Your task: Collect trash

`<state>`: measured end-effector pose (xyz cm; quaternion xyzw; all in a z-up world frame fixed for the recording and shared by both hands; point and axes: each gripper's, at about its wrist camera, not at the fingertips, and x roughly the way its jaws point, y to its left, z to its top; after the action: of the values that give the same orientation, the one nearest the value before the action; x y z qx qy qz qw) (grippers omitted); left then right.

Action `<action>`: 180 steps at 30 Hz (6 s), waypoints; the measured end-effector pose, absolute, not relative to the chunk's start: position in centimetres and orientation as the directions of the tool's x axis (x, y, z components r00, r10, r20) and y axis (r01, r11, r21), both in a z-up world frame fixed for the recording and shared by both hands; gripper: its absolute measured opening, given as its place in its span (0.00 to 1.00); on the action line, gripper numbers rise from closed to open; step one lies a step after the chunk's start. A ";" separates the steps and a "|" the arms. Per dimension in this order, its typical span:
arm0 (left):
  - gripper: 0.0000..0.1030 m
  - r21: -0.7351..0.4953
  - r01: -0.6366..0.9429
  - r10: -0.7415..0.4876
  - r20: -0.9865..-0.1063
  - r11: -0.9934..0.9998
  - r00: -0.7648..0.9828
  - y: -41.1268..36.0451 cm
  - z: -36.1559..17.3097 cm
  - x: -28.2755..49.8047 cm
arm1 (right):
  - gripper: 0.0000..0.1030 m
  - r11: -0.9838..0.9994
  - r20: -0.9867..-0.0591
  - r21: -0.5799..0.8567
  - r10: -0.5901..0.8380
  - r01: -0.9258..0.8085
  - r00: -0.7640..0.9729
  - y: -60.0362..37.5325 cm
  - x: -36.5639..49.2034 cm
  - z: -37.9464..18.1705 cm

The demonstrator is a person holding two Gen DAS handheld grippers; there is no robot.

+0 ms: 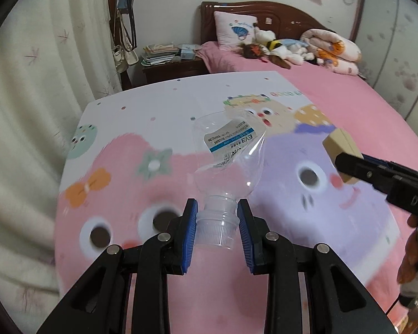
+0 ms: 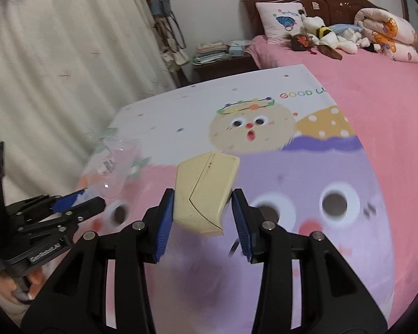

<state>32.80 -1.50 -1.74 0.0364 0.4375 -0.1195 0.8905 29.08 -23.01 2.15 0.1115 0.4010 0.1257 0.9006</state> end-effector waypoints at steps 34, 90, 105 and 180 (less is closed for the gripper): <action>0.28 -0.068 0.422 -0.244 -0.893 0.904 0.379 -2.3 -22.9 -1.7 | 0.37 0.911 -0.836 0.412 0.376 0.005 0.399 -22.2 -2.8 -20.8; 0.69 -0.083 0.205 -0.134 -0.959 0.975 0.250 -2.6 -33.2 5.1 | 0.62 0.955 -0.918 0.289 0.255 0.072 0.303 -21.3 0.0 -33.1; 0.69 -0.068 0.163 -0.140 -0.863 0.984 0.485 0.0 -17.1 4.3 | 0.62 0.963 -0.859 0.271 0.237 0.009 0.454 -22.2 0.1 -20.1; 0.69 -0.048 0.020 -0.048 -0.729 0.999 0.683 -0.2 0.9 1.0 | 0.66 0.985 -0.644 0.152 0.159 -0.079 0.748 -18.1 -3.9 2.7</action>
<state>0.98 -0.20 0.86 -0.0179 0.3980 -0.0184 0.9170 -3.85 -18.14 2.73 0.0575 0.3492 0.0640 0.9331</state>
